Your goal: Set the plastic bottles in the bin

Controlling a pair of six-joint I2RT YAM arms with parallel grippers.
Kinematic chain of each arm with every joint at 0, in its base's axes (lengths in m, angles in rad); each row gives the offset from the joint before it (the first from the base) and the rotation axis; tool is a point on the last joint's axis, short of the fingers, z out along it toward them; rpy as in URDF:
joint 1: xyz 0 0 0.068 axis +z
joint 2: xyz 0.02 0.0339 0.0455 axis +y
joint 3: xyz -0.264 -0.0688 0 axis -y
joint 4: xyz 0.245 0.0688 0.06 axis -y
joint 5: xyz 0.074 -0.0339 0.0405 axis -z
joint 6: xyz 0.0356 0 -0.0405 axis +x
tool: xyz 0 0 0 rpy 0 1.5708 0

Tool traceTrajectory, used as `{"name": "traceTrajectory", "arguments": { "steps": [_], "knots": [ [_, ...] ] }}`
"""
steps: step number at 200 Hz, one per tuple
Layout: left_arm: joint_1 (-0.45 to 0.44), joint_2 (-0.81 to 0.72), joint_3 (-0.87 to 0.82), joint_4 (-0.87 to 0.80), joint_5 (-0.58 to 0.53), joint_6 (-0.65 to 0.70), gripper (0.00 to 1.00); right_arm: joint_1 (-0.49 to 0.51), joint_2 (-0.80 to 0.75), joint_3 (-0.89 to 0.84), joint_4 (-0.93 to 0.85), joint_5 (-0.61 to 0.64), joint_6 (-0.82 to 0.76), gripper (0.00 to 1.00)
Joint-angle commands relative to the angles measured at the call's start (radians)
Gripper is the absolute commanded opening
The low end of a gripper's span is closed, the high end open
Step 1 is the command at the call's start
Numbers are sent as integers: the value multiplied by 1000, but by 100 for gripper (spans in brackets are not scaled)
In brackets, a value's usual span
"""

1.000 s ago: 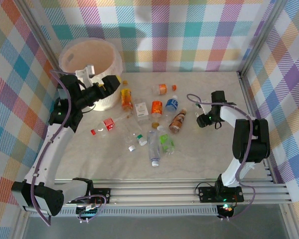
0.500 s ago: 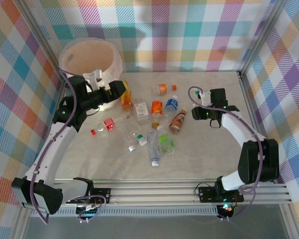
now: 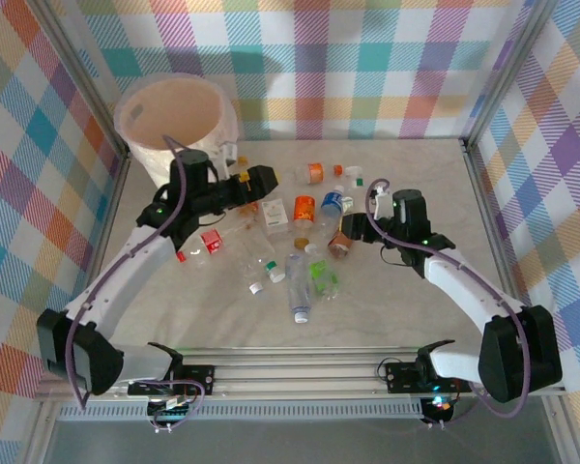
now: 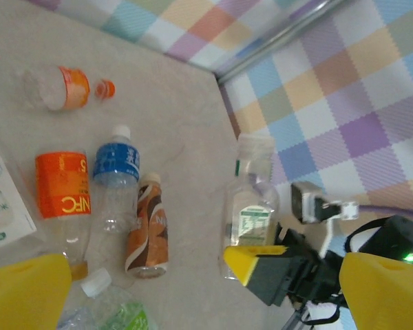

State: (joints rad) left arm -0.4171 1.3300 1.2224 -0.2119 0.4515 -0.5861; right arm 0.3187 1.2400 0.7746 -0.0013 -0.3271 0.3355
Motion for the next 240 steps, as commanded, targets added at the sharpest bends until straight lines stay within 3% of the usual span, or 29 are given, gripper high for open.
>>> {"name": "traceTrajectory", "arguments": {
  "steps": [1,22,52,84,111,140,182,218,240],
  "knots": [
    [-60,57,76,11,24,19,100,19,-13,5,156,-113,62,35],
    [-116,135,132,17,48,-3,100,39,3,22,153,-155,6,35],
    [-195,198,214,-57,-46,34,100,64,34,41,159,-215,-56,36],
    [-226,250,250,-57,-51,15,99,96,82,70,197,-273,-73,37],
    [-245,288,282,-174,-171,25,94,129,120,122,180,-294,-83,39],
    [-252,309,285,-176,-148,14,91,152,155,179,135,-331,-90,41],
    [-259,339,320,-256,-173,40,82,171,173,251,43,-336,-126,43],
    [-260,349,321,-252,-157,39,61,184,189,314,-78,-343,-210,47],
    [-261,337,297,-219,-181,24,58,184,205,338,-132,-328,-233,53]
  ]
}}
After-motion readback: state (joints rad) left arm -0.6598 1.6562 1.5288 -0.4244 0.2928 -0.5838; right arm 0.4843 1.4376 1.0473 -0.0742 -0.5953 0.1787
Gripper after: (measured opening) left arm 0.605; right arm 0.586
